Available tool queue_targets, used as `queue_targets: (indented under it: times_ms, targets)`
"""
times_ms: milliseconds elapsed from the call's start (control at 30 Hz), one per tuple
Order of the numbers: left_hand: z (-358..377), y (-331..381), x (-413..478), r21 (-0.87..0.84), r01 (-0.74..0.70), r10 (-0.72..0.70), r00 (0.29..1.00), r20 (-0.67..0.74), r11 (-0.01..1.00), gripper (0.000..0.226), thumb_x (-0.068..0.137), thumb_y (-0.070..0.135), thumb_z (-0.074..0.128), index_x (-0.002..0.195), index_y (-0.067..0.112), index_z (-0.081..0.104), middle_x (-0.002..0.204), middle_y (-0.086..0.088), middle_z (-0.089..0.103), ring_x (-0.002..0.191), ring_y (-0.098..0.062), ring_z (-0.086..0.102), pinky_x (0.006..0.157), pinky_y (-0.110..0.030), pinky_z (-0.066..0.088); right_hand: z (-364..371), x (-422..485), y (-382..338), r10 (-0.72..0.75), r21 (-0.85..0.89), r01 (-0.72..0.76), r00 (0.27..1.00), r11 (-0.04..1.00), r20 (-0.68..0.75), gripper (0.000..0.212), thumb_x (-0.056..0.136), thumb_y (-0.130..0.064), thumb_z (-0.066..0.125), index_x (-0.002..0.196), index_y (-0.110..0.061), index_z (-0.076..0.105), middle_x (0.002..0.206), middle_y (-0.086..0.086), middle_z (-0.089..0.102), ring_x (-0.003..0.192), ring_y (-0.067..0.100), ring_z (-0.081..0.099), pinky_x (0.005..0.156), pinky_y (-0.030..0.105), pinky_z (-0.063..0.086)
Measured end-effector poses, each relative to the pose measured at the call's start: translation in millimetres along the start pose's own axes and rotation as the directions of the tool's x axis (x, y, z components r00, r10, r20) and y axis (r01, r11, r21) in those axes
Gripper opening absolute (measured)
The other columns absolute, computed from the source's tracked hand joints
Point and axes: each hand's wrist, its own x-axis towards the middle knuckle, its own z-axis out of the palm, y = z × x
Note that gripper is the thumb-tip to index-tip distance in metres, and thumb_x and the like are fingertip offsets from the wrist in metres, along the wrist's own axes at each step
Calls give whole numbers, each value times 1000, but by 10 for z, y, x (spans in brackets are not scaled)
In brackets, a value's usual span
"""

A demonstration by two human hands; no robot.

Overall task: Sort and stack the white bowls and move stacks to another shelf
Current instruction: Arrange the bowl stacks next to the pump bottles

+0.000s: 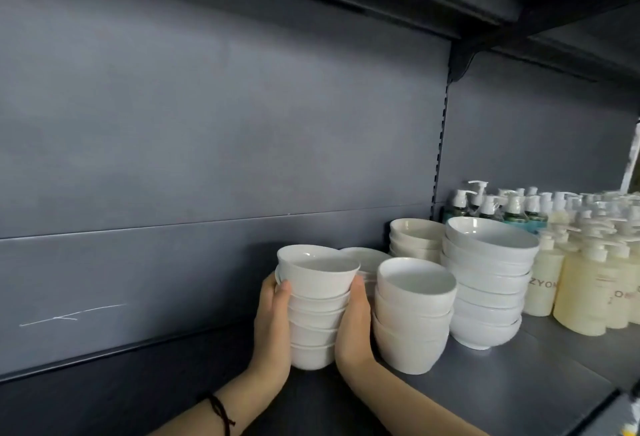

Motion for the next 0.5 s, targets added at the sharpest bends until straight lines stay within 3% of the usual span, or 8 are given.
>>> queue_targets:
  times_ms: [100, 200, 267, 333, 400, 433, 500]
  targets:
    - [-18, -23, 76, 16, -29, 29, 1000, -2, 999, 62, 72, 60, 47, 121, 24, 58, 117, 1, 68, 108, -15, 64, 94, -38, 49, 62, 92, 58, 18, 24, -19, 999, 1000, 32, 36, 106, -29, 32, 101, -23, 67, 86, -15, 76, 81, -10, 67, 65, 4, 48]
    - [-70, -48, 176, 59, -38, 38, 999, 3, 998, 62, 76, 61, 45, 124, 23, 54, 117, 5, 66, 105, -4, 63, 88, -25, 48, 145, 166, 171, 18, -25, -17, 999, 1000, 44, 37, 103, -45, 34, 110, -25, 65, 109, -10, 73, 103, -3, 64, 86, 13, 46]
    - [-110, -48, 237, 111, -51, 52, 999, -4, 993, 60, 78, 64, 40, 124, 27, 52, 119, 8, 63, 104, 3, 60, 85, -17, 46, 195, 188, 201, -4, -99, 10, 998, 995, 64, 54, 90, -62, 34, 120, -26, 60, 119, -9, 68, 112, -1, 60, 97, 21, 42]
    - [-159, -79, 294, 179, -45, 50, 998, -23, 983, 70, 71, 77, 36, 125, 34, 50, 123, 12, 60, 115, -3, 55, 96, -24, 43, 214, 229, 224, -13, -183, 30, 996, 983, 92, 45, 98, -56, 29, 125, -28, 51, 121, -14, 62, 111, -11, 54, 100, 18, 38]
    - [-201, -139, 344, 187, 17, -7, 999, -54, 982, 85, 61, 91, 37, 127, 38, 47, 129, 13, 56, 123, -10, 51, 107, -35, 40, 231, 253, 192, 12, -209, 11, 994, 978, 111, 23, 107, -38, 24, 117, -33, 44, 118, -23, 53, 104, -25, 47, 90, 1, 32]
    - [-218, -182, 366, 196, 62, -49, 996, -68, 979, 91, 56, 96, 36, 127, 40, 45, 131, 13, 53, 125, -12, 49, 109, -40, 39, 249, 248, 159, 23, -212, 3, 992, 977, 123, 20, 108, -33, 23, 114, -34, 42, 116, -24, 50, 101, -27, 46, 85, -3, 31]
    - [-225, -230, 388, 229, 130, -112, 989, -92, 965, 86, 56, 95, 33, 123, 42, 42, 134, 10, 48, 125, -14, 46, 111, -43, 36, 265, 234, 134, 32, -203, -5, 991, 979, 130, 20, 108, -32, 22, 118, -32, 39, 120, -18, 49, 108, -14, 47, 88, 2, 29]
